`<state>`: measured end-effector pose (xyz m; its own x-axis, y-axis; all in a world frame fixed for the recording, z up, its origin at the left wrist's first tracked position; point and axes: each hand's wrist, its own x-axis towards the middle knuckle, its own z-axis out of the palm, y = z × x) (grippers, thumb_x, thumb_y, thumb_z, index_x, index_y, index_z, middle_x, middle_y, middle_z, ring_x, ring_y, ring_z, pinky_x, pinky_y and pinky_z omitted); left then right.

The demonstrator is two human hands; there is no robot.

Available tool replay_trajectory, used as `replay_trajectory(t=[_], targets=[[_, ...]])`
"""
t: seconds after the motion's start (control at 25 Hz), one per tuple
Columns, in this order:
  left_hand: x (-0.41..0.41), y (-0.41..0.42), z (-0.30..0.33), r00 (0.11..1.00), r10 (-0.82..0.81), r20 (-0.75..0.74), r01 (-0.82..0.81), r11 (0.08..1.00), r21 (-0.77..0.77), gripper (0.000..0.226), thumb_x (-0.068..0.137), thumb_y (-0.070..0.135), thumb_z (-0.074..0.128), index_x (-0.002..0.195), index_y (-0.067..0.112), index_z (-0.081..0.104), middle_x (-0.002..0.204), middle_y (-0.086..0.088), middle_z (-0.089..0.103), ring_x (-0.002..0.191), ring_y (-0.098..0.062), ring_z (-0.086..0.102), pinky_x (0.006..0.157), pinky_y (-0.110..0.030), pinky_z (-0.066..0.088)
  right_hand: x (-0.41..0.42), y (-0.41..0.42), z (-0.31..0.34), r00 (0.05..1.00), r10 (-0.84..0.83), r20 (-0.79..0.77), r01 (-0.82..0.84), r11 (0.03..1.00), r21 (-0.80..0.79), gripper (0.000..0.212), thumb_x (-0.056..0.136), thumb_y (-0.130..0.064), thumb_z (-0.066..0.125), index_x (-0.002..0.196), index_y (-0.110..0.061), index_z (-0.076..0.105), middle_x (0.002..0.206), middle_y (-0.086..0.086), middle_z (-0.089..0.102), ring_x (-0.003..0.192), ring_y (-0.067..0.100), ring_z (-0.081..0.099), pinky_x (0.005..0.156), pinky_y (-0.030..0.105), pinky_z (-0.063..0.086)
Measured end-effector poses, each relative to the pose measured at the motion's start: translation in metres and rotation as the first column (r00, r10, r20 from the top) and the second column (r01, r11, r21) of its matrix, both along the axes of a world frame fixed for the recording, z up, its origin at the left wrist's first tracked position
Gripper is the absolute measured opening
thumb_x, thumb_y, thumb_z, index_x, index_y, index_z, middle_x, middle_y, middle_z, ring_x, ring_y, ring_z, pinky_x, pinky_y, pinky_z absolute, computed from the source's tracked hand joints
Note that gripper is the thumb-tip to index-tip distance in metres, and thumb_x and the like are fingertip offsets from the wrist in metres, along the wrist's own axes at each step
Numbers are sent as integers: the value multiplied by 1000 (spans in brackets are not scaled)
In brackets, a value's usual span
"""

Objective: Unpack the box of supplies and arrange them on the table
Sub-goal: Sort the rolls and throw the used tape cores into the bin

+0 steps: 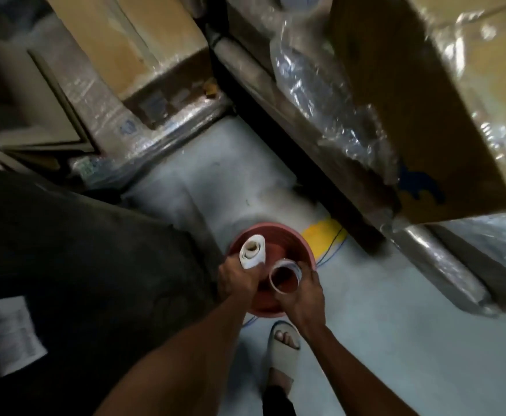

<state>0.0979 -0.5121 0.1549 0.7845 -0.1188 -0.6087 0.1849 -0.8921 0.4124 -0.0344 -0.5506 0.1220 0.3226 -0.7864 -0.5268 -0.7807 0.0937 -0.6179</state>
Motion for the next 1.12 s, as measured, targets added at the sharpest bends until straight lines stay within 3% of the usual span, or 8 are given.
replay_trajectory(t=[0.16, 0.44, 0.64, 0.72, 0.8, 0.92, 1.04, 1.12], targets=[[2, 8, -46, 1000, 19, 21, -18, 1000, -21, 57, 69, 42, 84, 116, 12, 70, 110, -17, 71, 107, -36, 66, 90, -40, 54, 7, 7, -43, 998, 46, -45, -44, 998, 34, 95, 64, -46, 82, 145, -20, 40, 144, 5, 51, 123, 29, 57, 95, 36, 51], [6, 19, -96, 999, -52, -13, 51, 998, -39, 58, 62, 46, 87, 112, 20, 73, 105, -11, 73, 101, -29, 69, 85, -39, 57, 15, -6, -83, 998, 47, -33, -46, 998, 36, 93, 69, -32, 83, 148, -15, 39, 145, 10, 47, 130, 29, 50, 105, 34, 44], [9, 29, -111, 984, -171, -42, 170, 985, -24, 71, 63, 34, 88, 127, 24, 61, 120, -8, 67, 116, -27, 61, 100, -37, 49, 21, -4, -90, 995, 99, -14, -98, 990, 101, 89, 69, -16, 78, 149, -13, 38, 147, 14, 45, 131, 32, 48, 110, 35, 38], [11, 29, -104, 982, -164, -91, 161, 986, -40, 69, 63, 25, 89, 126, 20, 62, 119, -8, 67, 114, -26, 62, 101, -37, 49, 20, 3, -83, 997, 75, -10, -74, 993, 87, 75, 71, -17, 74, 142, -13, 47, 139, 13, 53, 125, 33, 53, 106, 40, 45], [13, 28, -92, 982, -173, -71, 170, 984, -47, 48, 69, 21, 83, 114, 16, 68, 107, -7, 72, 104, -26, 67, 95, -37, 53, 19, 9, -75, 999, 43, 24, -45, 997, 69, 61, 71, -18, 68, 130, -16, 56, 126, 9, 62, 115, 32, 59, 98, 41, 49], [12, 21, -54, 980, -201, 4, 201, 977, -74, 23, 79, 22, 74, 102, 15, 72, 95, -5, 74, 95, -24, 70, 85, -28, 53, 18, 10, -46, 998, 58, 25, -59, 996, 70, 61, 77, -12, 65, 137, -13, 53, 128, 10, 63, 116, 30, 59, 99, 37, 48], [11, 13, -12, 966, -259, 11, 258, 958, -125, 19, 85, 20, 70, 100, 9, 73, 98, -8, 74, 96, -25, 68, 81, -26, 48, 17, 9, -8, 992, 112, 52, -115, 991, 68, 62, 83, -16, 60, 144, -13, 46, 126, 5, 65, 113, 26, 61, 94, 34, 50], [11, 9, 16, 950, -308, 44, 311, 938, -151, 17, 83, 19, 70, 98, 11, 74, 98, -8, 74, 97, -25, 68, 84, -28, 51, 20, 4, 18, 990, 129, 59, -131, 991, 24, 51, 84, -22, 55, 134, -12, 53, 119, 5, 68, 108, 25, 63, 90, 34, 50]])
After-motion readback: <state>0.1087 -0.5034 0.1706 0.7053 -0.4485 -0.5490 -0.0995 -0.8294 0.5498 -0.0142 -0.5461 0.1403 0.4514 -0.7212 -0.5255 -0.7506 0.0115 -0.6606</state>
